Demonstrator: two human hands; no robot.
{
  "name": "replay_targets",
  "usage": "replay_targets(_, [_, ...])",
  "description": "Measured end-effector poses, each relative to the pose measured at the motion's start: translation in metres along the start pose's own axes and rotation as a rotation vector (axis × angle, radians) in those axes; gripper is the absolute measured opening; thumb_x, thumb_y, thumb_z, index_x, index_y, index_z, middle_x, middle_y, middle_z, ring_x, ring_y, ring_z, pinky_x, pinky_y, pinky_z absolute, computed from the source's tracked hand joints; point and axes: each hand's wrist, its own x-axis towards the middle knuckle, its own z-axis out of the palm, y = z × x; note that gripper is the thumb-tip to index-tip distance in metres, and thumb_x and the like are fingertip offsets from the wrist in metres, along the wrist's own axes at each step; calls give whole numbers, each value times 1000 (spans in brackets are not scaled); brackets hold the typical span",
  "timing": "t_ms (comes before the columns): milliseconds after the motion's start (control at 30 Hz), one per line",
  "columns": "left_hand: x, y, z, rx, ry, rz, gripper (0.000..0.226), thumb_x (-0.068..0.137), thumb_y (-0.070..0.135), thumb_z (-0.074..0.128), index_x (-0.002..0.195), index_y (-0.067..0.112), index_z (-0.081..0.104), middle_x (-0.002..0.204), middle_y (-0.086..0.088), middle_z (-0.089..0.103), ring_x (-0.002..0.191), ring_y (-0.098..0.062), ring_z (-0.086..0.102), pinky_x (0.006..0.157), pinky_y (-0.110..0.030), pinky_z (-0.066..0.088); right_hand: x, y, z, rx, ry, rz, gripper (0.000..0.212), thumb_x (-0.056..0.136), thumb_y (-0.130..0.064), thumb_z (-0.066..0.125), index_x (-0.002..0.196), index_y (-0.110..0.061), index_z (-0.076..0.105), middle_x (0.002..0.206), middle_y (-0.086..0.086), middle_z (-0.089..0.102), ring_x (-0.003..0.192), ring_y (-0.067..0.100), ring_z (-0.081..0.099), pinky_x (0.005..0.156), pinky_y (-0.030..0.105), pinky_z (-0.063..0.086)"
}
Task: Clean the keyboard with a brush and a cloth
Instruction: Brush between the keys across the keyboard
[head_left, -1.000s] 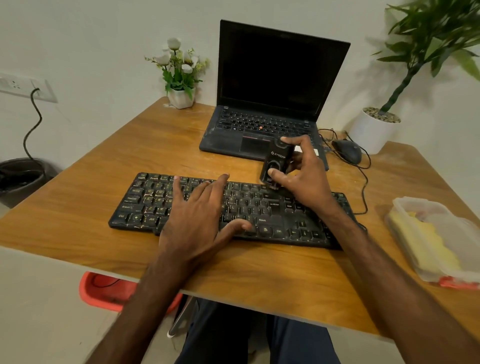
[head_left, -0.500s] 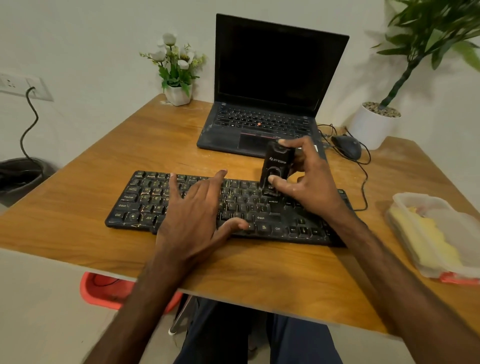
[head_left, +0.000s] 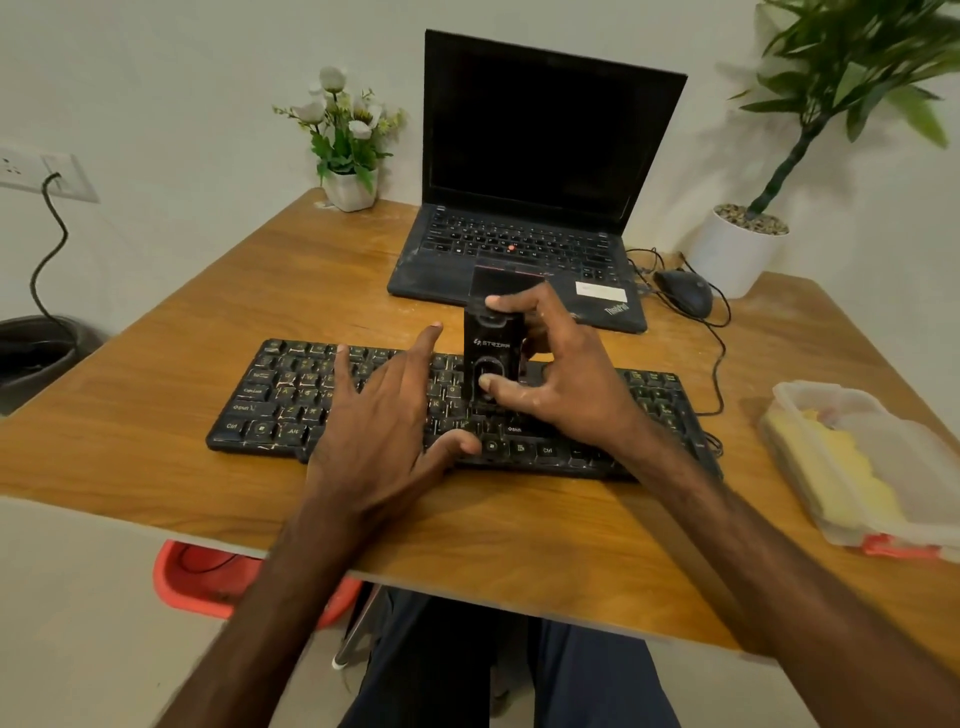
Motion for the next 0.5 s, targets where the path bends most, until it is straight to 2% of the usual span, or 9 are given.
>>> replay_targets(100, [0,-3,3,-47,13,13,118,74,94,-5,160,13,-1,157,-11,42,143,-22,43,120,-66,2,-17,-11,10,114,-80,-19,60,77,-20,82,124,-27,45,119,-18,55,105,4,62,77,20,57])
replay_targets(200, [1,-3,2,-68,23,30,118,75,94,-5,160,12,-3,159,-11,39,145,-20,39,120,-66,2,-11,-11,13,18,-70,-82,59,80,-21,80,127,-21,45,120,-10,56,101,6,64,76,21,58])
replay_targets(300, [-1,-1,0,-70,36,23,119,73,93,-7,160,12,-4,159,-12,37,144,-20,40,121,-65,2,6,3,4,-46,6,-60,62,80,-19,80,130,-16,44,123,1,59,101,11,65,72,28,60])
replay_targets(367, [-1,0,0,-68,33,17,120,73,93,-8,160,11,-3,158,-12,38,143,-20,41,120,-65,2,4,4,2,7,25,-24,61,79,-19,81,128,-20,44,121,-4,59,101,9,65,71,24,59])
replay_targets(433, [0,-1,1,-71,29,20,119,74,93,-7,160,11,0,156,-11,42,141,-20,43,120,-66,4,-10,-3,6,88,-48,-19,61,78,-20,82,125,-28,44,121,-11,58,104,7,64,74,21,58])
replay_targets(500, [0,-2,2,-75,29,21,119,75,94,-6,160,11,2,155,-11,43,142,-21,43,120,-66,4,-22,-10,9,99,-115,-62,62,78,-24,82,125,-33,43,123,-10,58,107,5,62,79,22,57])
